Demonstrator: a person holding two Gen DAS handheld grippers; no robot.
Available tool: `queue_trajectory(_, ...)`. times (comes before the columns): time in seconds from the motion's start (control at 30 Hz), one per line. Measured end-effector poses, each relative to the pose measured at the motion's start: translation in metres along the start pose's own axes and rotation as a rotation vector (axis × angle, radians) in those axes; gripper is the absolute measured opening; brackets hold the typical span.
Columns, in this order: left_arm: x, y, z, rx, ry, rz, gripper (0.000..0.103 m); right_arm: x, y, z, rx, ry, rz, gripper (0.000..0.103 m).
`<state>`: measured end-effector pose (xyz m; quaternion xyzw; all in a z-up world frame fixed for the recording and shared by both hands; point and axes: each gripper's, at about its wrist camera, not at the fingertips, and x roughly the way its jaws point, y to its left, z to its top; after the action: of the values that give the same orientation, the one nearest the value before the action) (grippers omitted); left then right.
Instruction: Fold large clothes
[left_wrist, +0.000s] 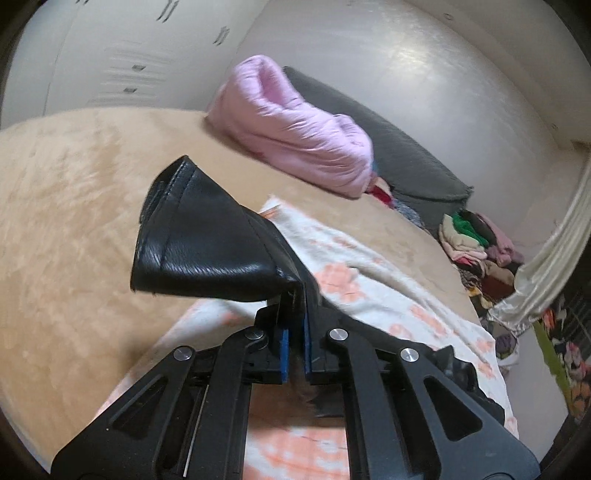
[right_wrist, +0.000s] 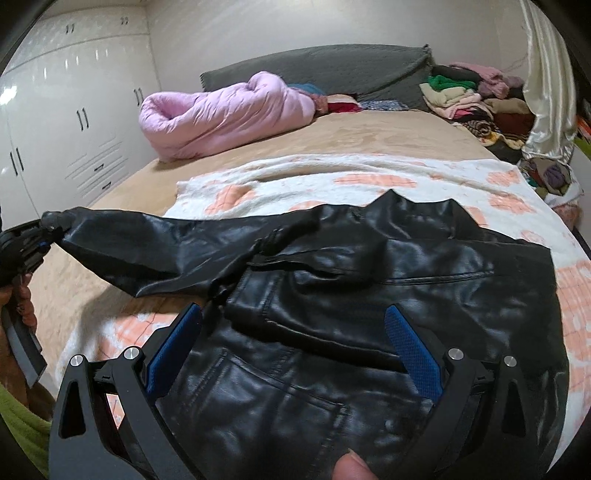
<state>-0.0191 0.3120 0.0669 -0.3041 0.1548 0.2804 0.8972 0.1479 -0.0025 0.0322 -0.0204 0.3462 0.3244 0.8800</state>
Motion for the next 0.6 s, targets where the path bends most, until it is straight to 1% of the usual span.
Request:
queue_trajectory(0.17, -0.008, -0.050, 0.002, 0.078, -0.017, -0.053, 0.000, -0.018, -0.024, 0.000, 0.045, -0.026, -0.003, 0.099)
queue_trajectory(0.27, -0.010, -0.080, -0.003, 0.128, -0.014, -0.085, 0.000, -0.027, -0.039, -0.001, 0.073, -0.039, -0.007, 0.099)
queue_trajectory(0.5, -0.009, -0.152, -0.026, 0.264, 0.019, -0.158, 0.000, -0.050, -0.077, -0.006, 0.151, -0.079, -0.020, 0.099)
queue_trajectory(0.6, -0.007, -0.173, -0.037, 0.302, 0.032, -0.189, 0.000, -0.061, -0.096, -0.009, 0.193, -0.099, -0.030, 0.099)
